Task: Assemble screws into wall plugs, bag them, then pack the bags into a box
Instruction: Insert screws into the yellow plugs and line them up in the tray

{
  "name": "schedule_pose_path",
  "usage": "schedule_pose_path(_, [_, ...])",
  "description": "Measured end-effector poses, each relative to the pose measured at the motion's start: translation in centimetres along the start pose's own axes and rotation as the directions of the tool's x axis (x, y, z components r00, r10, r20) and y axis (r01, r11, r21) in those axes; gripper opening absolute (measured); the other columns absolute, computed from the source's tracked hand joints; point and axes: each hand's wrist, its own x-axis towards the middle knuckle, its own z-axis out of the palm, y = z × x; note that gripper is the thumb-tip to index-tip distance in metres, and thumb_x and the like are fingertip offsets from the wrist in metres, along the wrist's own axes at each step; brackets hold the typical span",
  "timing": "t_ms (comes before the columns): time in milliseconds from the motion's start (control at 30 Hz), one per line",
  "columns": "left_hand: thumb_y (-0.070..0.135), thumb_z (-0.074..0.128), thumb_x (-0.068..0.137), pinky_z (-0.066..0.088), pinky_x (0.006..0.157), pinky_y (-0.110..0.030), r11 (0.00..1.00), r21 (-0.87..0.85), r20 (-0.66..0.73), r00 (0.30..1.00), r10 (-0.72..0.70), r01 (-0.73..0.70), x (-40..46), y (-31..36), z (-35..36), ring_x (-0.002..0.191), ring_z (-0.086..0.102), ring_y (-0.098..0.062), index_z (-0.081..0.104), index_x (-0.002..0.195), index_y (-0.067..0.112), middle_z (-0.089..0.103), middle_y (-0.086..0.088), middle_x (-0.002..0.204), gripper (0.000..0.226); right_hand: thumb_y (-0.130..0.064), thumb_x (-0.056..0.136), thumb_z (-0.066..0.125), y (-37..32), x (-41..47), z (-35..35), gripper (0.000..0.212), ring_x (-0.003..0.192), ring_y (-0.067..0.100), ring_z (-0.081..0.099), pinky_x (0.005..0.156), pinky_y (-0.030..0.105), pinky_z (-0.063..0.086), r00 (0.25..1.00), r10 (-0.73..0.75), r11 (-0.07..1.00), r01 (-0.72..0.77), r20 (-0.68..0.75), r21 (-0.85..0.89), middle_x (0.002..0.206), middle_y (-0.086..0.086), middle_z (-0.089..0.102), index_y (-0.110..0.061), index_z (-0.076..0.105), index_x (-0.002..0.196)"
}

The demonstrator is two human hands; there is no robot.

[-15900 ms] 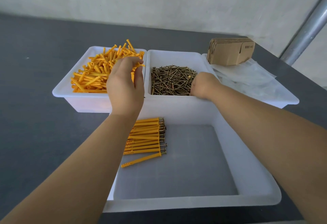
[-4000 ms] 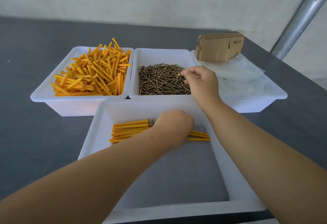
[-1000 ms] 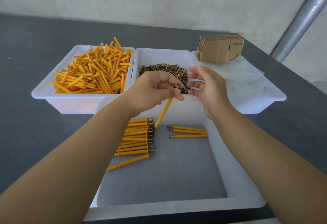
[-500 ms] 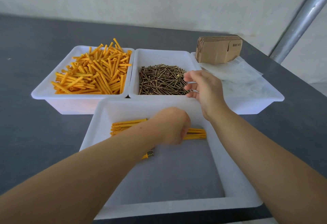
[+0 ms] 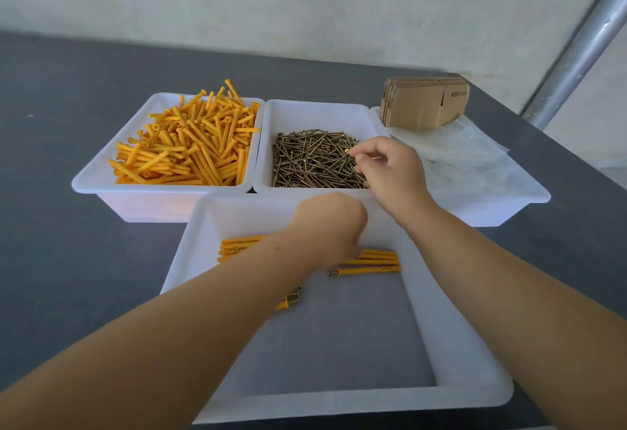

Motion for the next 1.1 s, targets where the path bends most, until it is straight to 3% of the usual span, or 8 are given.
schedule_pose_path(233, [0.026,0.058,0.091,0.040,0.056,-0.026,0.899,-0.342,-0.624,0.649,-0.434,0.273,-1.6,-8.1,-3.6,0.068,0.056,-0.025,0.064,0.073,0.015,0.061,-0.004,0.078,0.022,-0.019,0.093,0.062,0.5,1.9,0.1,0.018,0.101,0.013,0.061,0.089,0.028,0.048,0.969,0.088,0.915,0.012,0.231,-0.403,0.108,-0.007,0.067,-0.024,0.071,0.108])
schedule_pose_path(333, [0.022,0.053,0.096,0.052,0.070,-0.040,0.743,-0.362,-0.457,0.587,-0.668,0.563,-1.5,-11.3,-2.4,0.092,0.059,-0.034,0.068,0.110,0.012,0.057,-0.014,0.115,0.024,-0.021,0.096,0.056,-0.2,2.9,1.0,0.027,0.116,0.023,0.058,0.097,0.033,0.046,0.890,0.252,0.773,0.052,0.381,-0.632,0.127,0.001,0.064,-0.019,0.067,0.121])
schedule_pose_path(500, [0.016,0.046,0.096,0.041,0.060,-0.034,0.636,-0.374,-0.191,0.615,-0.765,0.675,-0.6,-12.2,-1.0,0.077,0.054,-0.023,0.063,0.099,0.014,0.059,-0.004,0.085,0.018,-0.022,0.103,0.039,-2.1,4.8,2.8,0.040,0.131,0.028,0.047,0.110,0.039,0.038,0.694,0.529,0.540,0.169,0.489,-0.825,0.144,0.009,0.051,-0.012,0.056,0.136])
schedule_pose_path(633, [0.017,0.043,0.096,0.041,0.057,-0.030,0.655,-0.391,-0.137,0.663,-0.736,0.646,-0.8,-12.8,-1.2,0.071,0.053,-0.021,0.063,0.093,0.012,0.064,-0.008,0.088,0.021,-0.026,0.100,0.046,-2.5,5.2,2.6,0.027,0.100,0.023,0.060,0.083,0.030,0.048,0.613,0.592,0.422,0.317,0.522,-0.850,0.108,0.006,0.063,-0.014,0.069,0.103])
schedule_pose_path(733, [0.017,0.042,0.096,0.048,0.066,-0.035,0.670,-0.409,-0.118,0.692,-0.712,0.620,-0.8,-12.9,-1.3,0.083,0.059,-0.028,0.065,0.098,0.011,0.067,-0.011,0.097,0.024,-0.018,0.100,0.042,-2.7,5.2,2.9,0.027,0.084,0.021,0.052,0.075,0.028,0.041,0.655,0.592,0.356,0.309,0.469,-0.882,0.088,0.003,0.057,-0.012,0.060,0.082])
schedule_pose_path(833, [0.013,0.046,0.095,0.045,0.063,-0.033,0.637,-0.480,-0.225,0.617,-0.754,0.603,-0.9,-12.7,-1.1,0.085,0.059,-0.027,0.070,0.104,0.015,0.068,-0.007,0.100,0.026,-0.019,0.103,0.037,-2.6,5.3,3.2,0.035,0.113,0.024,0.056,0.098,0.031,0.045,0.663,0.557,0.341,0.367,0.501,-0.865,0.128,0.006,0.060,-0.008,0.061,0.127])
schedule_pose_path(1000, [0.011,0.060,0.093,0.040,0.061,-0.023,0.656,-0.647,-0.558,0.344,-0.755,0.389,-1.1,-12.6,-1.8,0.078,0.062,-0.016,0.073,0.104,0.018,0.072,-0.002,0.103,0.018,-0.019,0.093,0.054,-1.5,5.1,3.2,0.029,0.095,0.024,0.060,0.082,0.029,0.050,0.833,0.382,0.502,0.176,0.399,-0.847,0.114,0.007,0.068,-0.010,0.070,0.115])
schedule_pose_path(1100, [0.004,0.063,0.089,0.046,0.066,-0.017,0.684,-0.701,-0.586,0.384,-0.713,0.200,-0.9,-11.4,-2.0,0.078,0.066,-0.014,0.064,0.098,0.018,0.067,0.007,0.093,0.017,-0.031,0.092,0.064,-0.3,4.8,2.9,0.030,0.108,0.026,0.061,0.095,0.037,0.051,0.878,0.317,0.615,0.097,0.359,-0.782,0.112,0.006,0.069,-0.009,0.073,0.110])
